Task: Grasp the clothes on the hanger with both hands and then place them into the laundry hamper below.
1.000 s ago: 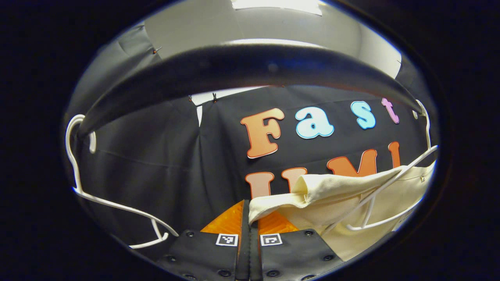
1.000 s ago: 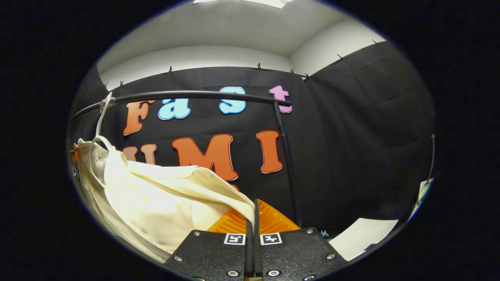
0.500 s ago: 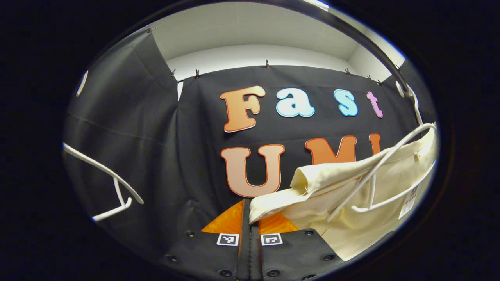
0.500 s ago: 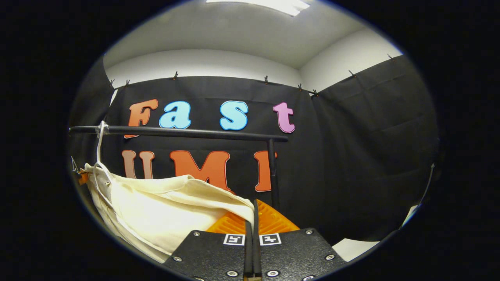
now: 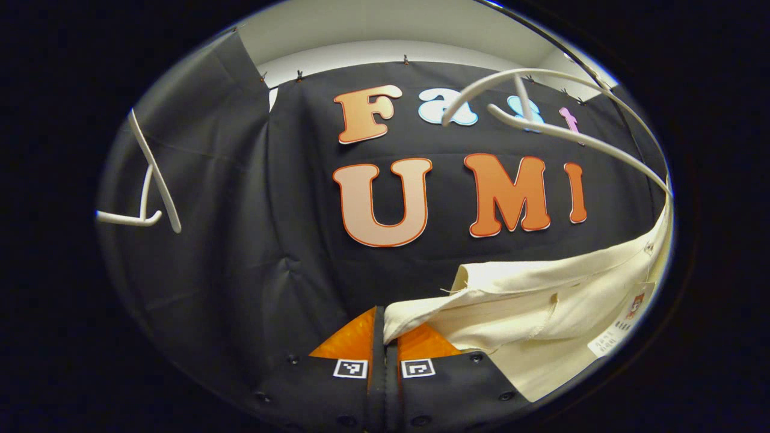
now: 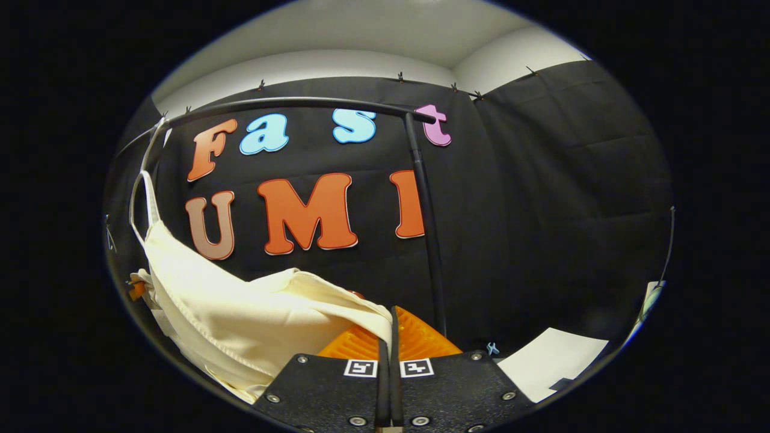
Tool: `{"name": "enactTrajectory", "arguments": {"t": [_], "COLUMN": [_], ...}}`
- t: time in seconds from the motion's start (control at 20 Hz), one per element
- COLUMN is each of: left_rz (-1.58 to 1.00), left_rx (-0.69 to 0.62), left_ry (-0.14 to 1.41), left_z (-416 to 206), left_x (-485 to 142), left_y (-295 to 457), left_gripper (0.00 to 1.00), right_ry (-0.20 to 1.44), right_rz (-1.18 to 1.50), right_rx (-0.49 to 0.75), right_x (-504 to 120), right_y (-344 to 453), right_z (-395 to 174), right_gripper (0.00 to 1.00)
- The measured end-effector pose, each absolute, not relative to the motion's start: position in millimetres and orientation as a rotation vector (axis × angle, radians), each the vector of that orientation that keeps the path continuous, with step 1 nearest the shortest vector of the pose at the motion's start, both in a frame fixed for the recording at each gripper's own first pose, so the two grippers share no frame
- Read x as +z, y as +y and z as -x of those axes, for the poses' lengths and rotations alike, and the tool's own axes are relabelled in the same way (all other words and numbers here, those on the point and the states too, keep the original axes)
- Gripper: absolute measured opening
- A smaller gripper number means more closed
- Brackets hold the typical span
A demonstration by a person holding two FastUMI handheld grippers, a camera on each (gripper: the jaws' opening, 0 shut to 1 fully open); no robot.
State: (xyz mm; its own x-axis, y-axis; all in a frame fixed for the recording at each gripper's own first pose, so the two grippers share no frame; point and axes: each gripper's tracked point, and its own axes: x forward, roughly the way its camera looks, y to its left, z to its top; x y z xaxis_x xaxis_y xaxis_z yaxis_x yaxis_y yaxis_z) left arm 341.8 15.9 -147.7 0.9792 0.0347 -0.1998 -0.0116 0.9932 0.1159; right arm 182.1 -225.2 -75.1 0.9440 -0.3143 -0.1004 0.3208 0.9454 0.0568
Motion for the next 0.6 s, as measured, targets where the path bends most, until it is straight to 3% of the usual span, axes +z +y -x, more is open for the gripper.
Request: {"name": "enactTrajectory", "arguments": {"t": [0.25, 0.6], "left_rz": [-0.127, -0.146], "left_rx": [0.046, 0.033], "left_ry": [0.232, 0.238], "left_z": [-344.0, -321.6], "left_x": [-169.9, -188.7], "left_y": [23.3, 24.1], "left_gripper": [0.06, 0.07], "right_ry": [0.13, 0.206], "right_rz": [-0.081, -0.126], "right_rx": [-0.358, -0.254], "right_x": [-134.5, -194.9], "right_y": [-208.0, -129.9], "right_z": [-170.0, -183.8], "right_gripper": [0.0, 0.0]}}
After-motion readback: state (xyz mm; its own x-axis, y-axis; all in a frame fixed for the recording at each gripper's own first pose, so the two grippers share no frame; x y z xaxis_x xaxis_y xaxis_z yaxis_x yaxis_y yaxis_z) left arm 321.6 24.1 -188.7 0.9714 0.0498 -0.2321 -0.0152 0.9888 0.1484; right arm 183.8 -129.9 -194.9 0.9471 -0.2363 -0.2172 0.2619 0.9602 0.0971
